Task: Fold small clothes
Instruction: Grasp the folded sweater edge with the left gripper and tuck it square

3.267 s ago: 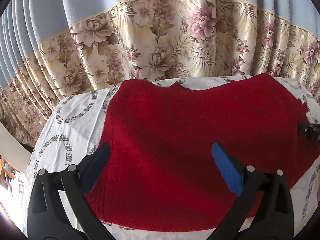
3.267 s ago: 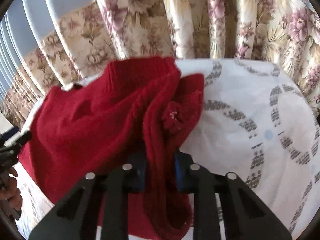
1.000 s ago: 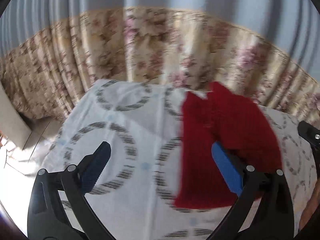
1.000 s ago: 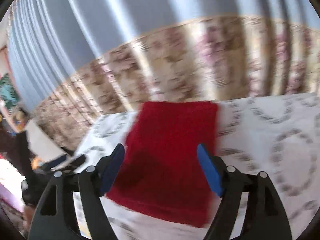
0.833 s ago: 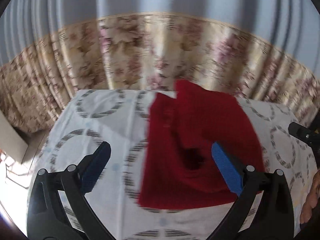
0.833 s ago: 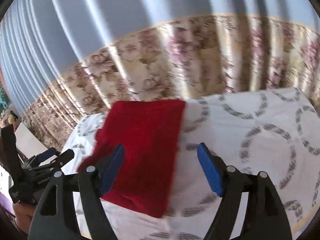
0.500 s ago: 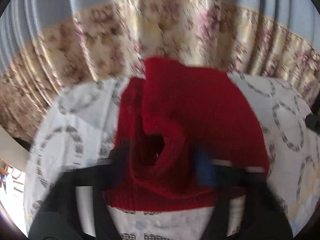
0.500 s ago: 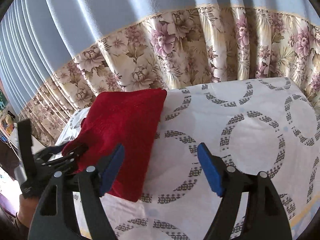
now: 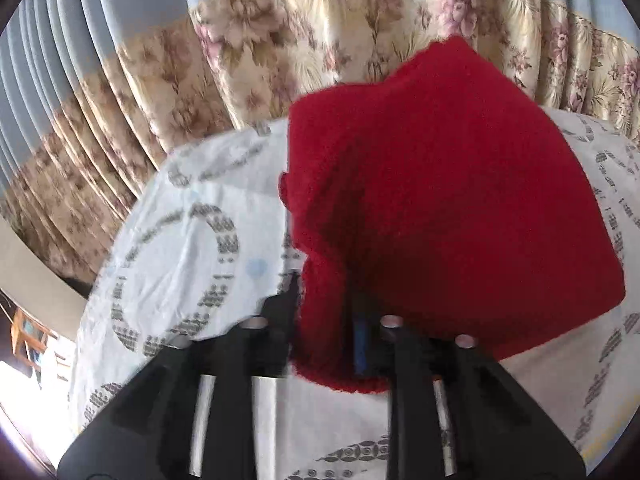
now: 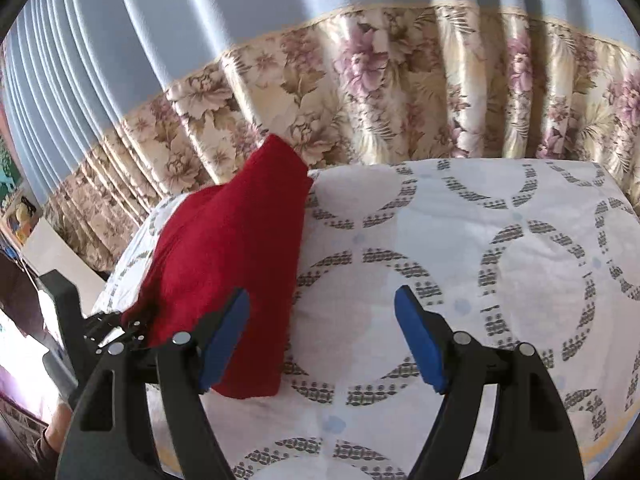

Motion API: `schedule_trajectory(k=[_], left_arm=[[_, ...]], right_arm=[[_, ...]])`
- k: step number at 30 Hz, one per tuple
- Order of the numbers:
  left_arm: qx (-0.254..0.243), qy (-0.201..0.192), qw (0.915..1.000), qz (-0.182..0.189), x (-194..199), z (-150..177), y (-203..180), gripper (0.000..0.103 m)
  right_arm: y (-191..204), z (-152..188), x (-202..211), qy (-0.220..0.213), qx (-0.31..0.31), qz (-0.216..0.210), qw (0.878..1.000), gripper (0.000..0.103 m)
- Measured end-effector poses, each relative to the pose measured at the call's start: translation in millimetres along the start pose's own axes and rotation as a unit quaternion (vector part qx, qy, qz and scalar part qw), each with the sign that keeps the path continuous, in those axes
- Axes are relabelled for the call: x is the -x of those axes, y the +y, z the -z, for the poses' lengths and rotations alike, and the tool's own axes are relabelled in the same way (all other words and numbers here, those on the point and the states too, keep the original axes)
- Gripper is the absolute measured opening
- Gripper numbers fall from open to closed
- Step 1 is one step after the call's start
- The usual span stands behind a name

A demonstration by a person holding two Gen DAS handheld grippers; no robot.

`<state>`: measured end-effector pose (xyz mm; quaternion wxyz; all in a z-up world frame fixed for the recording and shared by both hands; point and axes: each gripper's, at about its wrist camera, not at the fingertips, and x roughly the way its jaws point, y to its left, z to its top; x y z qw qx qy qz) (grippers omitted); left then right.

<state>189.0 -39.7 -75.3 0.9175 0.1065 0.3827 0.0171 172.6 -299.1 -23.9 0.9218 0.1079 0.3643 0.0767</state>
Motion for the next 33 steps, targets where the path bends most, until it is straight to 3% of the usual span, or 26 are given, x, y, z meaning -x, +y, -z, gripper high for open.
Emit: schedule_trajectory(k=[1, 2, 3, 7, 13, 19, 24, 33], left_arm=[[0.005, -0.004, 0.9999, -0.016, 1.7, -0.4, 2.6, 0.074], [0.018, -0.007, 0.9996, -0.023, 2.8, -3.0, 7.9, 0.097], [0.031, -0.005, 0.9994, -0.015, 2.8, -4.4, 14.6, 0.100], [0.066, -0.007, 0.9978, -0.006, 13.9, -14.0, 39.5, 0.100], [0.075, -0.060, 0.9952, 0.019, 49.9, -53.2, 47.5, 0.100], [0.076, -0.066, 0.9944, 0.033, 34.4, -85.6, 34.3, 0.100], [0.095, -0.049, 0.9924, 0.061, 10.3, -96.0, 29.9, 0.100], [0.093, -0.039, 0.9924, 0.071, -19.7, -109.2, 21.8, 0.100]], right_arm=[[2.4, 0.2, -2.7, 0.002, 0.004, 0.001, 1.000, 0.076], [4.6, 0.2, -6.1, 0.005, 0.006, 0.004, 1.000, 0.076], [6.5, -0.1, -8.8, 0.007, 0.008, 0.005, 1.000, 0.076], [11.6, -4.2, -15.0, 0.006, 0.016, 0.007, 1.000, 0.076], [13.3, -24.5, -22.6, -0.001, 0.015, 0.010, 1.000, 0.076], [18.7, -41.6, -26.0, -0.012, 0.021, 0.013, 1.000, 0.079], [20.2, -51.2, -36.6, -0.015, 0.022, 0.016, 1.000, 0.079], [23.9, -56.5, -63.3, -0.004, 0.021, 0.020, 1.000, 0.080]])
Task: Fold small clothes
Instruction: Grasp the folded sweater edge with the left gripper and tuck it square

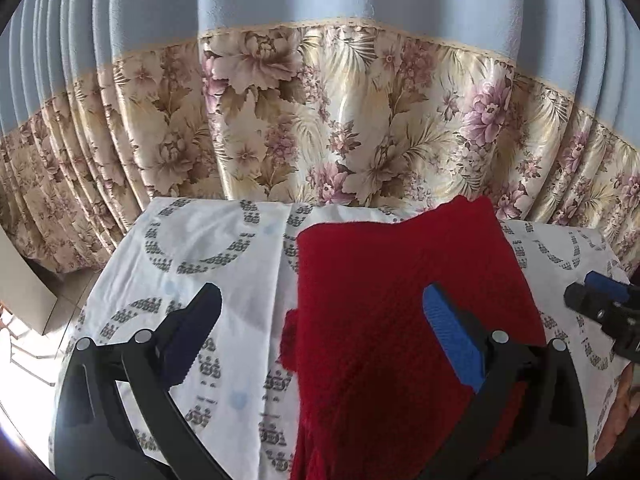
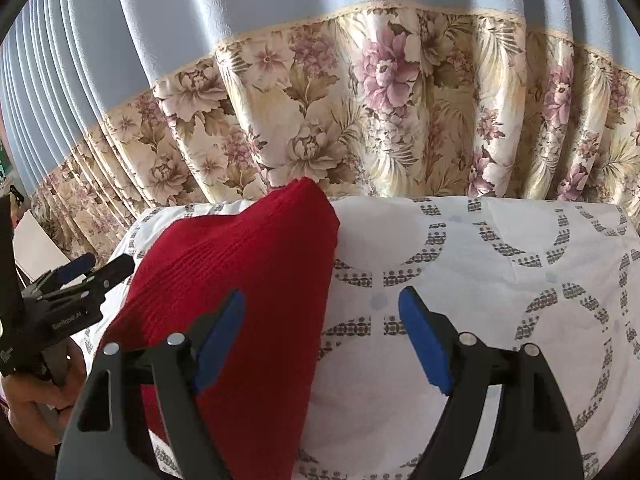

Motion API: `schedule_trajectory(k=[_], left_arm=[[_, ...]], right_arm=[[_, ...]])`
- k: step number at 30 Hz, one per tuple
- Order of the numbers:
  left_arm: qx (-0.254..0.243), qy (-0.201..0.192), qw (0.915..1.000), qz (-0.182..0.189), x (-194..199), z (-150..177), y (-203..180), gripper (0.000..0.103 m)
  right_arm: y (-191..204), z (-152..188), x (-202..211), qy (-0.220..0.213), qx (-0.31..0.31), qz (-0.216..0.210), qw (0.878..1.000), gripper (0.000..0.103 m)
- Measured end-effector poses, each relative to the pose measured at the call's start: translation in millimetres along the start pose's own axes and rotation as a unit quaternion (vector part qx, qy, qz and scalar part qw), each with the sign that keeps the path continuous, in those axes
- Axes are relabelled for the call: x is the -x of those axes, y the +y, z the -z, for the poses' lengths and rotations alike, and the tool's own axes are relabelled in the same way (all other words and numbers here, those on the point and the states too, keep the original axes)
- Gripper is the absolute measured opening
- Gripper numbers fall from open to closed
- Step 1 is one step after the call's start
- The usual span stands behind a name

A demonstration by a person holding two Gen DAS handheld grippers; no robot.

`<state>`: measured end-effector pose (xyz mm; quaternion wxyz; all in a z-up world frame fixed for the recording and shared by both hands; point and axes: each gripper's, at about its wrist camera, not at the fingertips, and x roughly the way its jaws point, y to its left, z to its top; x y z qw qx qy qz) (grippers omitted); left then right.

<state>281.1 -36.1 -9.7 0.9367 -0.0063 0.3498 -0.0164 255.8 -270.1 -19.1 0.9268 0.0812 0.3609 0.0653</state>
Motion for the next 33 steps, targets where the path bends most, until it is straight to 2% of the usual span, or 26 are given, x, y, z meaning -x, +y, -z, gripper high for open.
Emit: schedule_trajectory(k=[4, 7, 9, 10, 11, 12, 13, 16, 19, 21, 22, 23, 24, 25, 26, 30, 32, 33], left_arm=[[-0.011, 0.010, 0.9998, -0.013, -16.7, -10.1, -1.2, 0.100], [0.005, 0.036, 0.9991, 0.019, -30.6, -22.2, 7.8, 0.099], [0.002, 0.048, 0.9984, 0.028, -37.8, -27.4, 7.6, 0.093], [-0.011, 0.066, 0.9973, 0.029, -46.3, -27.1, 3.7, 0.073], [-0.022, 0.087, 0.9957, 0.025, -57.1, -24.5, 0.1, 0.034], [-0.028, 0.102, 0.9940, 0.025, -64.8, -21.3, -2.0, 0.016], [-0.038, 0.119, 0.9919, 0.025, -74.3, -16.2, -4.9, 0.007], [-0.043, 0.105, 0.9935, -0.011, -76.4, -10.4, -2.1, 0.004], [-0.025, 0.073, 0.9958, -0.049, -65.1, -10.8, 8.5, 0.005], [-0.025, 0.098, 0.9934, -0.054, -76.1, -1.4, 9.6, 0.031], [-0.021, 0.112, 0.9916, -0.060, -83.1, 6.4, 12.5, 0.048], [-0.006, 0.100, 0.9930, -0.062, -80.4, 7.7, 18.0, 0.061], [0.013, 0.090, 0.9943, -0.056, -74.9, 8.4, 25.4, 0.070], [0.033, 0.085, 0.9952, -0.036, -67.6, 8.7, 34.8, 0.087], [0.043, 0.082, 0.9954, -0.025, -62.1, 8.6, 40.6, 0.095], [0.057, 0.056, 0.9960, 0.040, -25.9, 15.4, 54.5, 0.096], [0.049, 0.060, 0.9943, 0.073, -15.7, 23.3, 49.0, 0.096], [0.045, 0.062, 0.9941, 0.077, -17.4, 25.5, 45.0, 0.096]], right_arm=[[4.6, -2.6, -10.2, 0.003, 0.003, 0.001, 1.000, 0.080], [7.4, -5.4, -16.8, 0.006, 0.005, 0.002, 1.000, 0.080], [8.7, -7.3, -21.1, 0.008, 0.004, 0.000, 1.000, 0.080], [9.4, -7.8, -22.6, 0.008, 0.004, -0.001, 1.000, 0.080], [10.4, -8.5, -24.8, 0.009, 0.002, 0.000, 1.000, 0.080], [10.5, -8.4, -26.4, 0.011, 0.001, -0.003, 1.000, 0.080], [11.8, -8.3, -28.6, 0.014, 0.001, -0.005, 1.000, 0.080], [15.3, -7.5, -31.6, 0.016, 0.005, -0.006, 1.000, 0.080], [15.4, -7.1, -29.9, 0.011, 0.008, -0.006, 1.000, 0.080], [14.2, -6.7, -31.3, 0.014, 0.003, -0.006, 1.000, 0.080], [14.2, -6.1, -32.2, 0.017, 0.001, -0.007, 1.000, 0.080], [15.1, -5.9, -32.4, 0.018, 0.002, -0.009, 1.000, 0.080], [16.3, -5.0, -32.1, 0.018, 0.004, -0.009, 1.000, 0.080], [17.5, -4.3, -31.5, 0.018, 0.007, -0.008, 1.000, 0.080], [18.1, -3.1, -31.2, 0.020, 0.010, -0.007, 1.000, 0.080], [17.0, 0.0, -27.9, 0.019, 0.003, -0.010, 1.000, 0.080], [18.6, 3.2, -26.5, 0.019, 0.004, -0.011, 1.000, 0.080], [19.4, 4.9, -26.5, 0.020, 0.004, -0.011, 1.000, 0.080]])
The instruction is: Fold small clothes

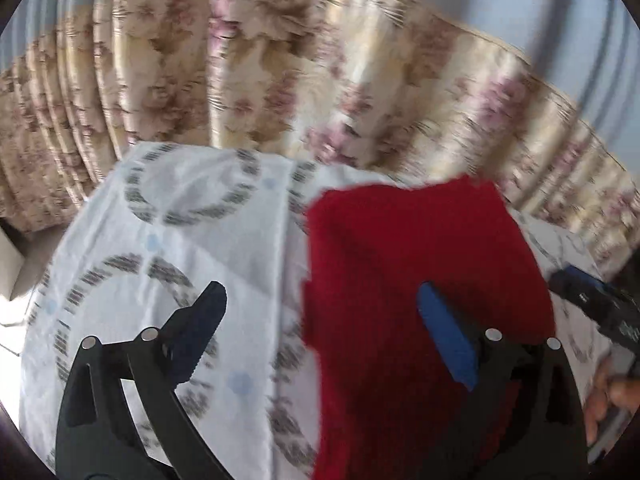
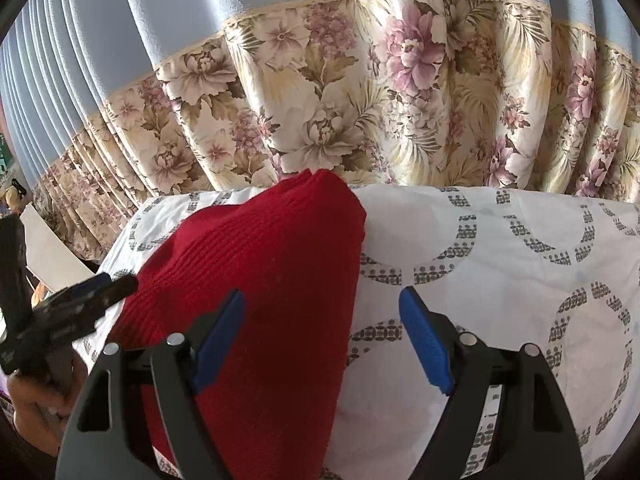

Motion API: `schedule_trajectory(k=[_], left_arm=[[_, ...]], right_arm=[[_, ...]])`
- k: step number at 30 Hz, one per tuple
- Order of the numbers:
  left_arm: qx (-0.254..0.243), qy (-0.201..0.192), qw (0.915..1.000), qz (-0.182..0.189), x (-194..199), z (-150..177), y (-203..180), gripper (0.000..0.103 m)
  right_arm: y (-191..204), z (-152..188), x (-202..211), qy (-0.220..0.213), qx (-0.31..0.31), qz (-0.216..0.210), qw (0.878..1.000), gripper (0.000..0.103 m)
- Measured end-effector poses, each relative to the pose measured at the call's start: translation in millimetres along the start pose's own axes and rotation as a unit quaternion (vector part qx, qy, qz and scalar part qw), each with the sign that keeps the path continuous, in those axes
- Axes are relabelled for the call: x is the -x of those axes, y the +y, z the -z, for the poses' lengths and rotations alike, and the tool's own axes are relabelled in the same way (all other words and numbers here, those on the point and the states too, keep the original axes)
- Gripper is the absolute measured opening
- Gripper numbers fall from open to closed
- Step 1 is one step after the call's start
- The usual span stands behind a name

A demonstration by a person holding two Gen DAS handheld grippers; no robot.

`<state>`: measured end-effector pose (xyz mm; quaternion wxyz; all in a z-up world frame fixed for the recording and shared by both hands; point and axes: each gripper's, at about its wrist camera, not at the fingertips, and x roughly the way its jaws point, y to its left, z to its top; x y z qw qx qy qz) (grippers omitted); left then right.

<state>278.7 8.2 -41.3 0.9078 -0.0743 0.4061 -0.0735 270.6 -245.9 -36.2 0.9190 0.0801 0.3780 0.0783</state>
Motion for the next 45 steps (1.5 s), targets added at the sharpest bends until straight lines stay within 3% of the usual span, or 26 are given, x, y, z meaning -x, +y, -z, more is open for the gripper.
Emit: schedule_trajectory(k=[3, 9, 13, 16, 21, 24, 26, 29, 33, 37, 45], left_arm=[[-0.023, 0.008, 0.9996, 0.011, -5.4, 17.1, -16.2, 0.097], [-0.013, 0.032, 0.9982, 0.049, -24.3, 41.2, -21.9, 0.100], [0.023, 0.050, 0.9954, 0.079, -37.4, 48.1, -15.7, 0.100], [0.015, 0.050, 0.9953, 0.081, -41.1, 52.7, -21.7, 0.100], [-0.011, 0.046, 0.9952, 0.086, -41.5, 56.5, -36.5, 0.085], [-0.020, 0.041, 0.9952, 0.087, -36.4, 54.3, -41.4, 0.065], [-0.033, 0.034, 0.9958, 0.079, -29.7, 52.8, -49.4, 0.052], [-0.028, 0.028, 0.9966, 0.073, -23.4, 50.6, -53.8, 0.042], [-0.029, 0.010, 0.9979, 0.058, -11.9, 47.9, -63.0, 0.040], [-0.026, 0.003, 0.9969, 0.074, 1.6, 42.7, -77.2, 0.039], [-0.041, -0.026, 0.9928, 0.110, 33.9, 26.4, -181.4, 0.040]], right_arm=[[0.8, 5.2, 1.1, -0.001, -0.007, -0.002, 1.000, 0.080], [-2.5, 15.4, -5.5, -0.014, -0.018, 0.007, 1.000, 0.085], [-12.6, 17.7, -12.8, -0.025, -0.045, -0.011, 0.999, 0.088], [-16.4, 14.6, -23.5, -0.018, -0.061, -0.035, 0.997, 0.090], [-18.6, 10.3, -63.7, 0.051, -0.086, -0.093, 0.991, 0.088], [-18.4, 11.6, -72.9, 0.064, -0.081, -0.122, 0.987, 0.067], [-9.6, 12.8, -64.8, 0.049, -0.047, -0.112, 0.991, 0.054], [-0.7, 17.7, -52.8, 0.017, -0.014, -0.094, 0.995, 0.049], [11.1, 19.6, -34.9, -0.021, 0.021, -0.063, 0.998, 0.048], [0.4, 5.8, -4.4, -0.041, 0.041, -0.059, 0.997, 0.048], [-77.7, -29.9, 77.1, -0.050, 0.064, -0.035, 0.996, 0.048]])
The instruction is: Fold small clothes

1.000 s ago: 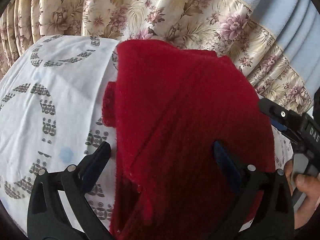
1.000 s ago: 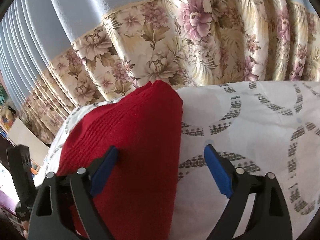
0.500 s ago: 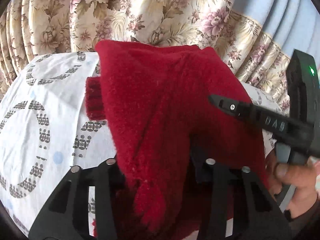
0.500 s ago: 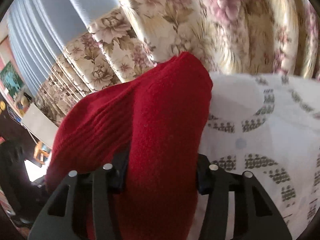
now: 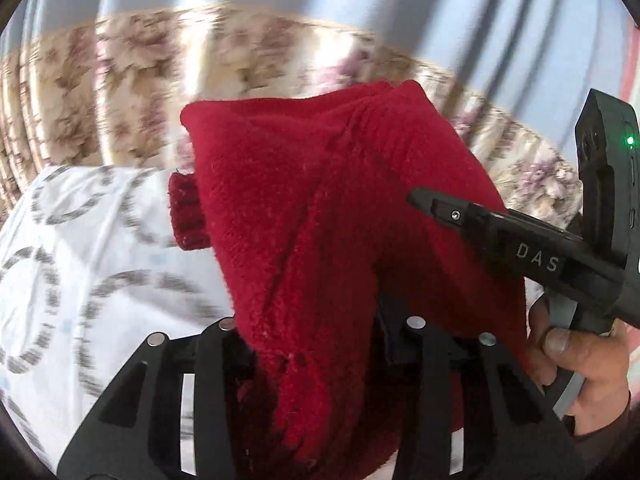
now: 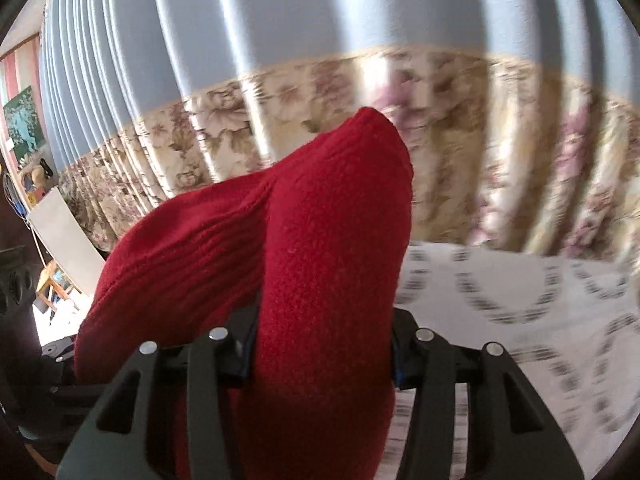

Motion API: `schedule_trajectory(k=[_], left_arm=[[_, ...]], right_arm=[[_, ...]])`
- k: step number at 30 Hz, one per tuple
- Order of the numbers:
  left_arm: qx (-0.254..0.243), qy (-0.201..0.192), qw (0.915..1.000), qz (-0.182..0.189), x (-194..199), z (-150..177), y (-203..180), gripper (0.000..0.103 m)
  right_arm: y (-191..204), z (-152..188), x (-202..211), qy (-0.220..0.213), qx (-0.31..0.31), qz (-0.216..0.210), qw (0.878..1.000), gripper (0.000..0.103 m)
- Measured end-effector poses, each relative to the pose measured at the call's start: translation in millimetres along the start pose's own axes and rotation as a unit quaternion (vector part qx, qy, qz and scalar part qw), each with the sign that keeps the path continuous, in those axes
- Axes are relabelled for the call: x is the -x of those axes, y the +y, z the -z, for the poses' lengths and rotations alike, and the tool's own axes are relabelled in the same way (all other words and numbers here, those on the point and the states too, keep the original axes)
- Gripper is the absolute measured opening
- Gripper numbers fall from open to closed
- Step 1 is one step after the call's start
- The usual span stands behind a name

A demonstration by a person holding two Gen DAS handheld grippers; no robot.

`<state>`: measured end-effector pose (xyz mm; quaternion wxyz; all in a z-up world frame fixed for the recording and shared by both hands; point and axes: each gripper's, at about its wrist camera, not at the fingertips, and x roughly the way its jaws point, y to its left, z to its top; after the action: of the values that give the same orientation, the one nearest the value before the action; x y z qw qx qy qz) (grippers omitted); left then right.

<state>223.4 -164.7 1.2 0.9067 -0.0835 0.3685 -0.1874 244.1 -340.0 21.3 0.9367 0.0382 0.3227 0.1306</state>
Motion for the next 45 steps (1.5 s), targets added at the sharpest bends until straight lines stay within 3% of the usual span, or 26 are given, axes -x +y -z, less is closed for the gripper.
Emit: schedule_trajectory(k=[5, 10, 11, 12, 14, 16, 17, 20, 22, 23, 25, 29, 33, 38, 41, 45], left_arm=[[-0.014, 0.016, 0.9997, 0.010, -41.8, 1.5, -81.7, 0.043], [-0.020, 0.057, 0.9980, -0.017, -114.3, 27.0, -131.4, 0.047], [-0.015, 0.077, 0.9966, -0.026, -135.9, 38.4, -133.5, 0.054], [-0.013, 0.064, 0.9973, -0.034, -138.7, 42.8, -136.2, 0.060], [-0.025, 0.034, 0.9971, -0.063, -136.9, 48.8, -139.7, 0.082], [-0.005, 0.037, 0.9977, -0.057, -136.2, 47.8, -131.1, 0.089], [0.004, 0.040, 0.9978, -0.053, -133.2, 47.9, -127.5, 0.090], [0.005, 0.033, 0.9974, -0.064, -112.1, 38.3, -120.3, 0.093], [-0.019, 0.013, 0.9962, -0.084, -81.6, 33.9, -117.8, 0.100], [-0.034, 0.002, 0.9941, -0.103, -61.4, 33.7, -114.2, 0.100], [-0.063, -0.023, 0.9884, -0.136, -15.3, 38.9, -102.7, 0.100], [-0.087, -0.040, 0.9754, -0.198, 68.3, 70.0, -69.8, 0.100], [-0.064, -0.046, 0.9712, -0.225, 136.7, 119.9, -23.4, 0.100], [-0.052, -0.058, 0.9661, -0.246, 187.0, 173.5, 20.9, 0.100], [-0.058, -0.048, 0.9588, -0.274, 201.9, 182.3, 38.3, 0.100], [-0.035, -0.062, 0.9580, -0.278, 222.1, 184.3, 50.3, 0.100]], right_arm=[[-85.0, 0.7, 30.9, 0.015, 0.000, 0.035, 0.999, 0.048], [-176.0, 39.2, 0.3, 0.055, -0.025, 0.058, 0.997, 0.052], [-189.6, 51.4, -12.9, 0.074, -0.038, 0.062, 0.995, 0.055], [-196.7, 60.6, -19.7, 0.078, -0.045, 0.063, 0.994, 0.060], [-215.5, 75.0, -12.6, 0.034, -0.076, 0.045, 0.995, 0.073], [-219.0, 78.5, -3.4, 0.014, -0.079, 0.064, 0.995, 0.084], [-217.8, 78.5, 0.8, 0.012, -0.076, 0.069, 0.995, 0.085], [-200.5, 71.4, 20.3, 0.013, -0.055, 0.100, 0.993, 0.085], [-185.6, 71.7, 42.8, 0.009, -0.037, 0.135, 0.990, 0.088], [-170.2, 73.6, 60.9, 0.004, -0.030, 0.165, 0.986, 0.094], [-143.2, 82.0, 93.9, -0.006, -0.033, 0.197, 0.980, 0.095], [-79.7, 108.0, 150.4, -0.017, -0.020, 0.211, 0.977, 0.099], [-11.3, 153.3, 187.5, -0.031, -0.018, 0.182, 0.983, 0.101], [57.0, 200.0, 193.7, -0.039, 0.006, 0.164, 0.986, 0.101], [79.5, 212.0, 194.0, -0.030, 0.019, 0.175, 0.984, 0.101], [90.2, 218.3, 194.5, -0.037, 0.013, 0.154, 0.987, 0.101]])
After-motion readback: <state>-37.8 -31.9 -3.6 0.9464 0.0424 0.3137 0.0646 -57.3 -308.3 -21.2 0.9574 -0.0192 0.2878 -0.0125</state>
